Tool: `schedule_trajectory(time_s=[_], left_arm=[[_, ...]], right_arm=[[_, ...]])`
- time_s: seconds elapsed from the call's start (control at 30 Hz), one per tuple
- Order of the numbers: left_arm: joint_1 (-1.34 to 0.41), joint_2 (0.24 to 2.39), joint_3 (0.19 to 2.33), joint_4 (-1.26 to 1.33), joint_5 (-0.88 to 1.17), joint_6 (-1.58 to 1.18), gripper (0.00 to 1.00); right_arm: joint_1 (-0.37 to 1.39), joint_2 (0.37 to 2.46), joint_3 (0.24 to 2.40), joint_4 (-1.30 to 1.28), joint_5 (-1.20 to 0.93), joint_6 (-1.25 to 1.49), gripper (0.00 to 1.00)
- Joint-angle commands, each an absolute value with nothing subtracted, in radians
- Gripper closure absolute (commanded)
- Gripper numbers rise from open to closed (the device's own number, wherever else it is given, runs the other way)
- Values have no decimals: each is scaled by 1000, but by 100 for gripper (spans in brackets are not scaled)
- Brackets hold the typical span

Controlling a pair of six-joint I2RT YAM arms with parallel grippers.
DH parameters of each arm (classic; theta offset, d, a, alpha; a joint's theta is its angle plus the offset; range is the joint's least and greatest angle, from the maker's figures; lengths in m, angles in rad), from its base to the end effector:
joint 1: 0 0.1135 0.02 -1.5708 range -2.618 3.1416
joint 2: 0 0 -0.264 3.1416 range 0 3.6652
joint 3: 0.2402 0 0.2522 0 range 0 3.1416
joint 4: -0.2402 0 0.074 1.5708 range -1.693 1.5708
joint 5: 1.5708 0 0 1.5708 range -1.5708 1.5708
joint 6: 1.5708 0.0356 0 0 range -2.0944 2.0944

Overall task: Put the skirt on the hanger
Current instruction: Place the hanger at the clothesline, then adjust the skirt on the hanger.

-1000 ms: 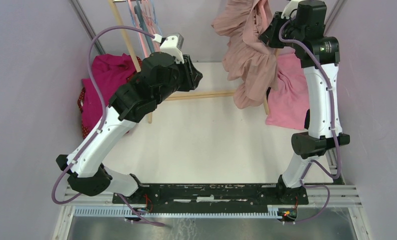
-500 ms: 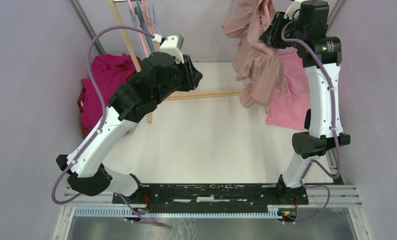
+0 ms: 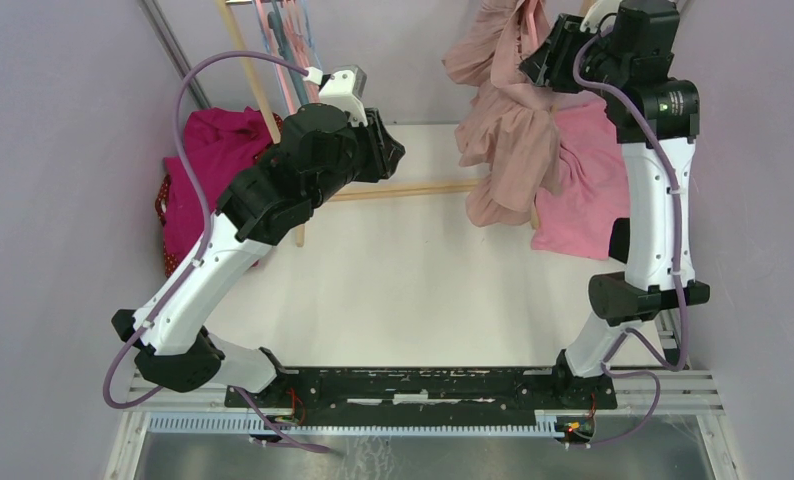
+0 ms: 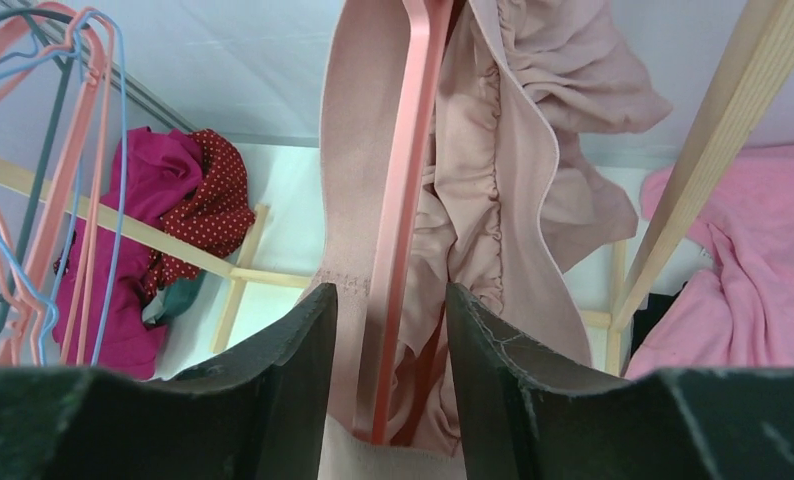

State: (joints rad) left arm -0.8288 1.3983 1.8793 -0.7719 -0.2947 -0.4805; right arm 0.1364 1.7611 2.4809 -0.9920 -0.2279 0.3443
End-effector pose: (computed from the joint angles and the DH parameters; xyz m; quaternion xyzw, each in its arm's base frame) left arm 0.1885 -0.1903 0.5091 0.0511 0.7966 -0.2662 0.5403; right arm 0.3152 0.0514 0.5501 0.0137 0.7942 0.2310 0.5619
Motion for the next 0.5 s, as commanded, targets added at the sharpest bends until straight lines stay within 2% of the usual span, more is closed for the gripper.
schedule_trajectory(time_s=[0.0,0.17,0.47], left_arm=[[-832,1390,1917,-750,-298,-451,63],[-832,1388,1908,-748,-292,-455,63],[-831,1373,1863,-734,-270,-469,65]], right_arm=[[133,1671,2471,-916,-226,351,50],[132,1594,2412,-953,-213,344,49],[132,1338,2025,-955,-213,327,45]])
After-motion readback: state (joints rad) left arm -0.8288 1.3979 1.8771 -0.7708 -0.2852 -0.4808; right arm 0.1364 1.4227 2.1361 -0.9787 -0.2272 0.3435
